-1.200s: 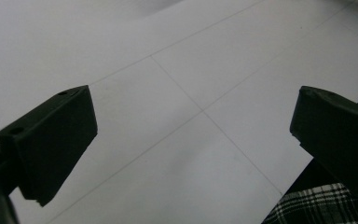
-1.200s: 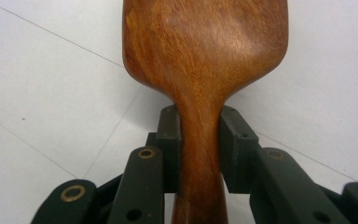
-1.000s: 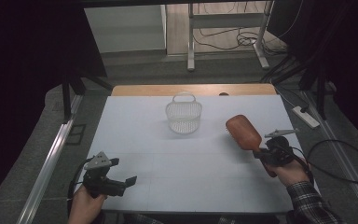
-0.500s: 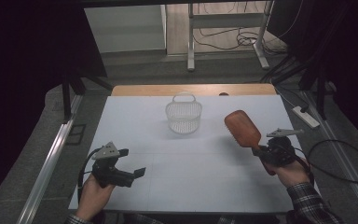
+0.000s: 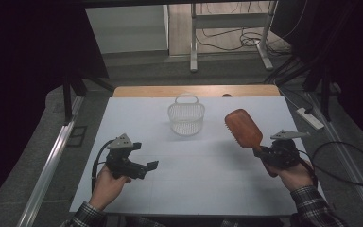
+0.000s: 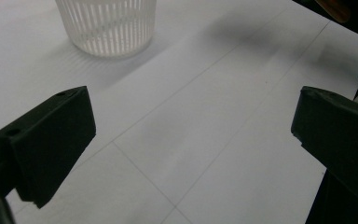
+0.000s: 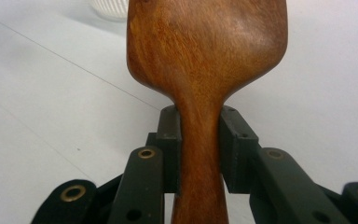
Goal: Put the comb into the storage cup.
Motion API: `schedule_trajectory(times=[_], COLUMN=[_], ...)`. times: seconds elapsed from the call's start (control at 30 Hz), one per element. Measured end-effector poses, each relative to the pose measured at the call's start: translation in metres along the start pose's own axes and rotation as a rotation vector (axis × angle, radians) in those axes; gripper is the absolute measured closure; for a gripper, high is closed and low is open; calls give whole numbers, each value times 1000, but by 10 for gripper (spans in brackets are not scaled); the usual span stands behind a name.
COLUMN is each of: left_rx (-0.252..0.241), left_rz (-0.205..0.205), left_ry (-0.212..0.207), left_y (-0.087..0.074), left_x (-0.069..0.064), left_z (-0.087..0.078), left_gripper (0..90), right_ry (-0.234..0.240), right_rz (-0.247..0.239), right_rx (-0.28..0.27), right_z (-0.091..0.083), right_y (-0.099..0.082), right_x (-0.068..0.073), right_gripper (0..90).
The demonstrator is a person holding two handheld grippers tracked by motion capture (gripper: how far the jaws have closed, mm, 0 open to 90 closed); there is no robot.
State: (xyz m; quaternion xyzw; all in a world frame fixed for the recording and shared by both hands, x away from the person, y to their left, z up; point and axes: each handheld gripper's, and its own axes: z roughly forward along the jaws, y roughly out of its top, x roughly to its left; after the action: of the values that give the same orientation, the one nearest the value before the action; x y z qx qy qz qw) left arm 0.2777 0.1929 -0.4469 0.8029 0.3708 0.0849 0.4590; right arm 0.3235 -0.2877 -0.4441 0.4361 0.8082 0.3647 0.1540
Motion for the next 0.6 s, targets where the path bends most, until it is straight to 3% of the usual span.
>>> schedule_trajectory(times=[0.6], left_rx=[-53], left_rz=[33], left_ry=[-61], left_y=[43], left_x=[-6], left_z=[28], left_gripper=[0], right_ry=[61], right_rz=[-22], right_rx=[-72], right_z=[-4], right_y=[6], right_x=[16], right_gripper=[722])
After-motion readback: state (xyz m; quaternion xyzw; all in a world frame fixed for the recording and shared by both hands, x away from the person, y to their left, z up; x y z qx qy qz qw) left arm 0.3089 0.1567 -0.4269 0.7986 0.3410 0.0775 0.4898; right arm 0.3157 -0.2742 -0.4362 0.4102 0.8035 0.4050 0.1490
